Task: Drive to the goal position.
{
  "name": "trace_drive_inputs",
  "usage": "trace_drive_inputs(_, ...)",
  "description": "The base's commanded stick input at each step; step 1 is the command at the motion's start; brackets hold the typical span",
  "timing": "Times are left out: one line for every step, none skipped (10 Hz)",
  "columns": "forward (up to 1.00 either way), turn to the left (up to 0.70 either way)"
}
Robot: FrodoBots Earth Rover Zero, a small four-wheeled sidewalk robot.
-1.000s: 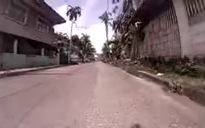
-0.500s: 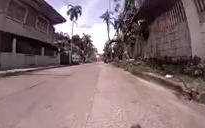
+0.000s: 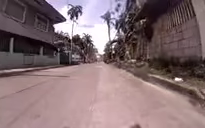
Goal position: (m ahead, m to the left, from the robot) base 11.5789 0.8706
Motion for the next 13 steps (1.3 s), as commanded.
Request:
trace_drive_inputs(0.7,0.0)
trace_drive_inputs(0.7,0.0)
trace_drive_inputs(0.7,0.0)
trace_drive_inputs(0.7,0.0)
trace_drive_inputs(0.7,0.0)
trace_drive_inputs(0.7,0.0)
trace_drive_inputs(0.7,0.0)
trace_drive_inputs(0.7,0.0)
trace_drive_inputs(0.7,0.0)
trace_drive_inputs(0.7,0.0)
trace_drive_inputs(0.7,0.0)
trace_drive_inputs(0.7,0.0)
trace_drive_inputs(0.7,0.0)
